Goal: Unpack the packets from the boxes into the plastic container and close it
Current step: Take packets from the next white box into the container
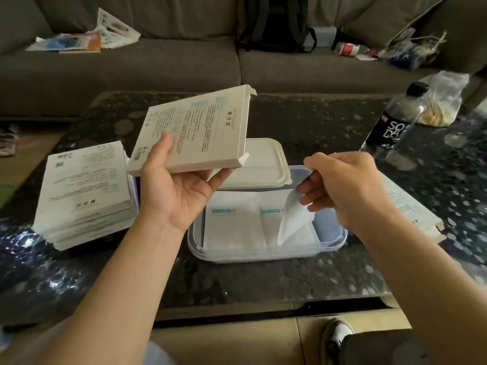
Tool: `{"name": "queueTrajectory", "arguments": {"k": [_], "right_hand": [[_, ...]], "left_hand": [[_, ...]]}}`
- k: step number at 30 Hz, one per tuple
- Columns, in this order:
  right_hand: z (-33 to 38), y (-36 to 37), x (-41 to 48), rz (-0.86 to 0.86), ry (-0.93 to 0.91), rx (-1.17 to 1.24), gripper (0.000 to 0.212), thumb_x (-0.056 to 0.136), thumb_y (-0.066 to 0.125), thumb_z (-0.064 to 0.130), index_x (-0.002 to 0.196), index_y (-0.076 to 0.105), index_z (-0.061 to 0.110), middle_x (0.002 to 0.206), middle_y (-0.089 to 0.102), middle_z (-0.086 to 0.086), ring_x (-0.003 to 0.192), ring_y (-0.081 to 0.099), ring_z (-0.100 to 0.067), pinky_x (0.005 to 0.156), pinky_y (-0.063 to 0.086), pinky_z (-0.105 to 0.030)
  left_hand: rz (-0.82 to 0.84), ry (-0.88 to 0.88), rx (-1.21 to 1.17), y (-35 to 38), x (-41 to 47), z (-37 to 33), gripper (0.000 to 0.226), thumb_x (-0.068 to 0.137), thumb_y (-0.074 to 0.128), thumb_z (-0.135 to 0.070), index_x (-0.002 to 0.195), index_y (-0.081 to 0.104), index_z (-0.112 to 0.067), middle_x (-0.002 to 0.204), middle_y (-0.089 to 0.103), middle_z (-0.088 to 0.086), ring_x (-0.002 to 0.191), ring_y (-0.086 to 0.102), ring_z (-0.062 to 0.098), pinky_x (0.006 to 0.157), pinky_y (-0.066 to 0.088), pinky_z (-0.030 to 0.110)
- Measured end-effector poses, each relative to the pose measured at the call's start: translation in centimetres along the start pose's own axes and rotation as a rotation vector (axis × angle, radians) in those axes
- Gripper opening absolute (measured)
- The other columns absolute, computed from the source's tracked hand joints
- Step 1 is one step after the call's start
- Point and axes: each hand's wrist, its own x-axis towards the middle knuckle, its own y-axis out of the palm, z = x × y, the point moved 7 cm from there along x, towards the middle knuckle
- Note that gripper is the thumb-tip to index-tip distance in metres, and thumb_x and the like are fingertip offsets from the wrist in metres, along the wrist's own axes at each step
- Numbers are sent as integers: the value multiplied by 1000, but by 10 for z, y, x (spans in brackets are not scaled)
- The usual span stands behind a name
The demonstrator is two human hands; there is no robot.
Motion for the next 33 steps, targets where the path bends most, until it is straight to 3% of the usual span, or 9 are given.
{"name": "queueTrajectory", "arguments": {"k": [7, 10, 12, 14, 17, 19, 21, 23, 33], "right_hand": [[-28, 31, 1, 104, 203, 61, 43, 101, 54, 39, 82, 66, 2, 73, 76, -11, 59, 72, -27, 53, 59, -32], [-38, 41, 7, 179, 268, -132, 51, 102, 44, 51, 90, 67, 7, 78, 76, -8, 70, 75, -26, 61, 61, -35], [-39, 44, 15, 210, 81, -494, 38, 101, 52, 44, 87, 67, 12, 80, 73, -3, 71, 70, -21, 69, 61, -33], [-33, 51, 19, 245, -240, -871, 15, 97, 62, 33, 98, 69, 20, 101, 72, 2, 87, 67, -17, 81, 57, -30], [-48, 62, 20, 476, -391, -1093, 50, 92, 70, 37, 139, 55, 33, 152, 46, 6, 136, 47, -19, 112, 42, -36], [-61, 67, 16, 642, -368, -1167, 73, 89, 68, 51, 153, 33, 41, 166, 18, 10, 152, 22, -19, 123, 24, -41], [-68, 70, 14, 726, -357, -1242, 82, 89, 63, 60, 156, 19, 44, 168, 3, 13, 155, 9, -17, 125, 15, -42], [-71, 70, 13, 755, -320, -1282, 83, 90, 59, 61, 158, 14, 42, 168, 4, 12, 154, 11, -17, 124, 16, -40], [-67, 72, 13, 718, -250, -1325, 84, 86, 61, 66, 156, 27, 33, 158, 37, 5, 141, 41, -23, 116, 34, -39]], "left_hand": [[-3, -5, 10, 0, -2, 1, 51, 96, 60, -39, 144, 52, -23, 125, 71, 14, 117, 72, 32, 84, 61, 53], [-2, -4, 7, 0, -2, 1, 52, 96, 60, -39, 145, 52, -22, 124, 71, 14, 116, 72, 32, 82, 61, 53], [1, -5, 8, 0, -1, 2, 52, 96, 60, -39, 145, 52, -23, 124, 71, 14, 117, 72, 33, 82, 61, 54], [9, -6, 9, 0, -1, 2, 51, 98, 59, -38, 146, 51, -23, 124, 71, 14, 117, 72, 33, 82, 61, 55], [18, -15, 12, 0, 0, 4, 51, 100, 57, -39, 147, 50, -22, 125, 70, 14, 118, 71, 34, 83, 61, 55], [21, -21, 17, 1, -1, 5, 50, 100, 56, -39, 147, 50, -22, 125, 70, 14, 118, 71, 34, 83, 61, 55], [19, -24, 22, 1, -1, 6, 47, 101, 55, -39, 145, 52, -22, 124, 71, 13, 117, 71, 34, 84, 61, 55], [15, -24, 27, 1, -1, 6, 45, 102, 54, -40, 144, 53, -23, 123, 72, 13, 117, 72, 34, 84, 61, 56], [7, -21, 36, 2, -2, 5, 40, 104, 53, -39, 141, 54, -23, 118, 74, 12, 115, 72, 34, 82, 61, 56]]}}
